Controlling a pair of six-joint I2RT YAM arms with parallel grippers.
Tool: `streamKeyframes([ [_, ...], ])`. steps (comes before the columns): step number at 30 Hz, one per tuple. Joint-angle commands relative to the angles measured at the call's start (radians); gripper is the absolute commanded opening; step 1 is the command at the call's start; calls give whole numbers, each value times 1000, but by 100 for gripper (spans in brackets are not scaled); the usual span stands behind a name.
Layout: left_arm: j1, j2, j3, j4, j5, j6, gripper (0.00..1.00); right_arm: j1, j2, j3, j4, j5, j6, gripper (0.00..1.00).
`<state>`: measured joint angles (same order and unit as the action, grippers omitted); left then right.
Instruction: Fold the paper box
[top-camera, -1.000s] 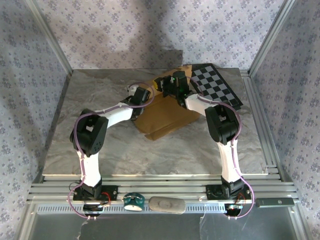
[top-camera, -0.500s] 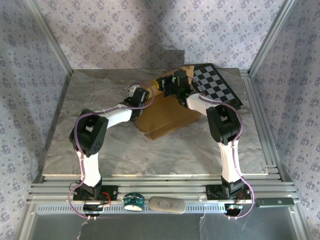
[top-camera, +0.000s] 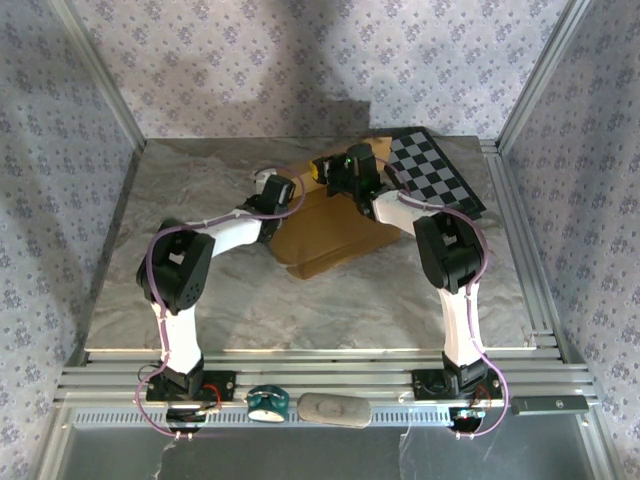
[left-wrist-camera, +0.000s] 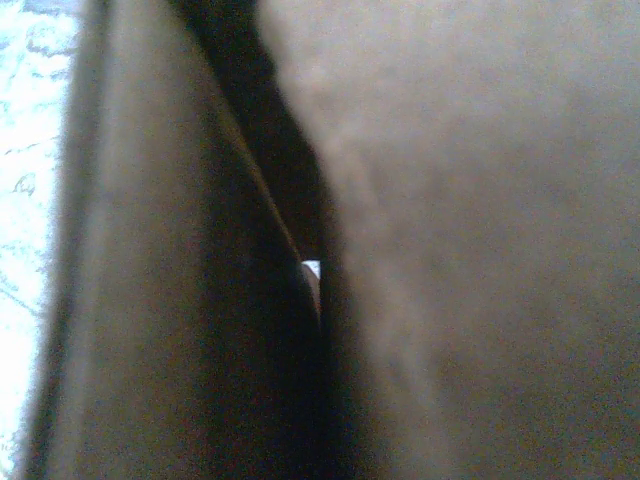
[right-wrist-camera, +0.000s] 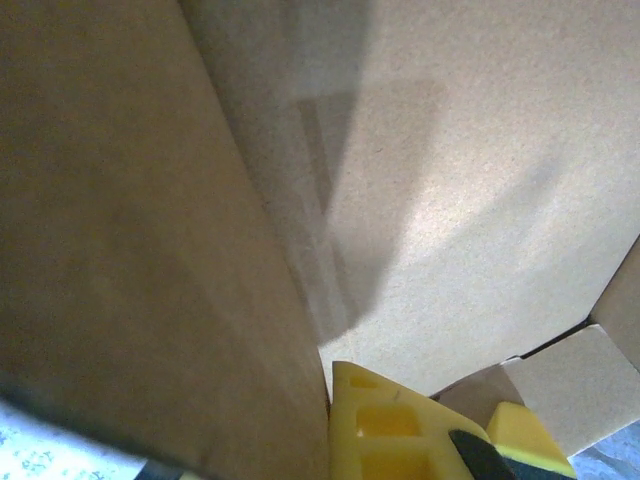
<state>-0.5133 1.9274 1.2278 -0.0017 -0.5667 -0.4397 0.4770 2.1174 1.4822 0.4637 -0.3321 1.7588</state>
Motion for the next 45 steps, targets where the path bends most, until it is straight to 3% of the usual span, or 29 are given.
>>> streamKeyframes([
  [1,21,71,86,-174,-120,-102,0,36,-59,-43,4,-36,91,0],
  [6,21,140,235,-424,-227,-273,0,52,-71,-33,-36,-16,97,0],
  [12,21,147,252,-478,-242,-351,0,51,-64,-32,-28,-16,112,0],
  [17,32,122,188,-385,-187,-331,0,46,-65,-34,-25,-16,112,0],
  [25,50,63,87,-207,-90,-247,30,37,-66,-36,-28,-13,110,0],
  [32,73,53,53,-104,-10,-176,31,31,-60,-30,-30,-19,109,0],
  [35,83,60,57,-117,-10,-179,26,31,-59,-27,-27,-19,115,0],
  [38,90,74,79,-171,-18,-208,0,32,-61,-22,-31,-15,117,0],
  [45,90,96,128,-290,-113,-281,0,38,-72,-22,-35,4,133,0],
])
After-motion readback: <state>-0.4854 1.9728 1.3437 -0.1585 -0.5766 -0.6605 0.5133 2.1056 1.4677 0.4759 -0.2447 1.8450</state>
